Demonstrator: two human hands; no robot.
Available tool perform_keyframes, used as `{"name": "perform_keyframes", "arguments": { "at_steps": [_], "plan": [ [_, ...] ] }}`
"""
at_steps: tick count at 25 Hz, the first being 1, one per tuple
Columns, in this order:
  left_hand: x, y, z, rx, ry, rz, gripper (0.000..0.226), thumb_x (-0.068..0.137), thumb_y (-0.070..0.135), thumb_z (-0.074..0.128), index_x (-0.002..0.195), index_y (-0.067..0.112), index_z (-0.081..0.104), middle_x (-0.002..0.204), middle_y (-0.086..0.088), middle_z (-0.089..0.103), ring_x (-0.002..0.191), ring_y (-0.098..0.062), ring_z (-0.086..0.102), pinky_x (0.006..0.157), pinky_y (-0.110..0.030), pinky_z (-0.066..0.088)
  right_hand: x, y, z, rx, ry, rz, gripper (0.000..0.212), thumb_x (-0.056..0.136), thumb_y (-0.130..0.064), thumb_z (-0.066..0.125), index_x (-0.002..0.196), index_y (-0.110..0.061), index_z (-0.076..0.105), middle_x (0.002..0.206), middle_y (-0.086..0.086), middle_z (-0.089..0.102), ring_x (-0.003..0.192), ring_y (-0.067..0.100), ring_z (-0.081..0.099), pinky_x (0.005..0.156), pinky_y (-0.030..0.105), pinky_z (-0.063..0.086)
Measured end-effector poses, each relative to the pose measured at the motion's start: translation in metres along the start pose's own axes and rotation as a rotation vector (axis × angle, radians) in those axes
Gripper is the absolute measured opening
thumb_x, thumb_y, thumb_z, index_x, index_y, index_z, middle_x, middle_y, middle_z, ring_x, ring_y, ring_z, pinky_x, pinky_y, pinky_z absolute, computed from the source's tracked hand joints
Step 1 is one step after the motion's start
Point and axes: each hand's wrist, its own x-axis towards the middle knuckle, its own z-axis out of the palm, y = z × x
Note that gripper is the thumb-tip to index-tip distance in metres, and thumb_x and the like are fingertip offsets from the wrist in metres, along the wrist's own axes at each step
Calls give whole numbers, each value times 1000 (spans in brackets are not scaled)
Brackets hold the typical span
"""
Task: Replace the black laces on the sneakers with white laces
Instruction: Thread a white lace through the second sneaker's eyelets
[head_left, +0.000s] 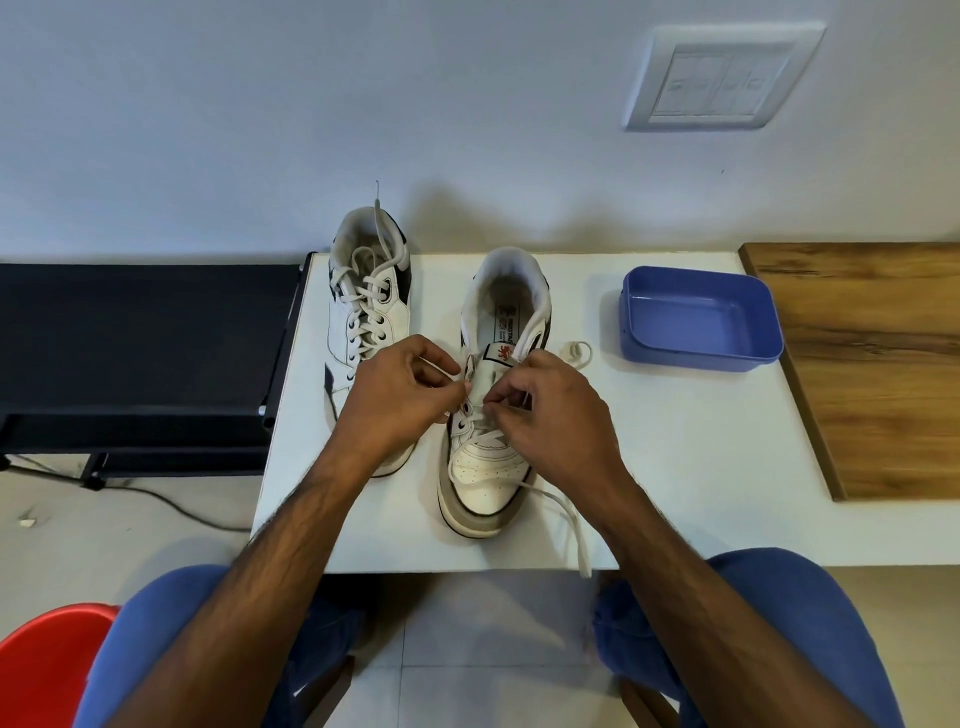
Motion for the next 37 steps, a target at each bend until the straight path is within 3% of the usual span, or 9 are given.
{"name": "perform_keyframes", "arguments": {
  "at_steps": [8, 19, 25, 27, 30, 34, 37],
  "plan": [
    [3, -5, -4, -24, -21, 3, 21, 82, 13, 83, 93, 10, 65, 77, -7, 76, 74, -22, 76, 78, -46, 64, 5, 1, 1, 224, -30, 83, 6, 80, -17, 82, 82, -22, 79, 86, -8, 59, 79, 6, 58, 71, 30, 50],
    [4, -6, -7, -58, -65, 8, 11, 85, 7, 79, 84, 7, 68, 77, -11, 75, 78, -28, 76, 81, -42, 63, 6, -2, 8, 255, -34, 113, 15, 79, -15, 82, 78, -28, 76, 86, -12, 57, 81, 4, 58, 72, 26, 49],
    [3, -6, -16, -88, -177, 22, 15, 81, 7, 82, 93, 6, 72, 86, -9, 77, 85, -24, 76, 80, -32, 62, 6, -5, 16, 212, 6, 97, 10, 81, -19, 82, 85, -28, 79, 86, -13, 53, 85, 5, 57, 75, 30, 51],
    [2, -7, -19, 11, -252, 56, 19, 79, 7, 83, 95, 12, 73, 87, 1, 77, 86, -12, 75, 80, -22, 59, 6, -6, 19, 177, 9, 75, 9, 83, -21, 81, 89, -28, 80, 86, -14, 51, 89, 10, 57, 81, 39, 52],
    [3, -12, -12, 304, -214, 225, 19, 81, 19, 84, 90, 19, 67, 82, 8, 71, 80, -1, 65, 70, -10, 48, 9, -2, 17, 180, -53, 76, 11, 87, -20, 76, 95, -27, 80, 86, -15, 47, 96, 17, 55, 90, 49, 50],
    [7, -20, -5, 573, -247, 471, 17, 96, 27, 66, 85, 17, 59, 80, 6, 55, 77, -9, 52, 67, -23, 39, 11, -3, 11, 209, -118, 120, 17, 89, -18, 69, 97, -30, 79, 92, -12, 49, 107, 19, 54, 99, 52, 44],
    [8, -23, -9, 587, -272, 515, 22, 102, 25, 56, 81, 18, 56, 81, 5, 48, 77, -7, 49, 69, -30, 36, 10, -6, 5, 103, -138, 141, 23, 92, -20, 63, 102, -34, 78, 101, -11, 50, 116, 18, 51, 102, 47, 35]
  ]
}}
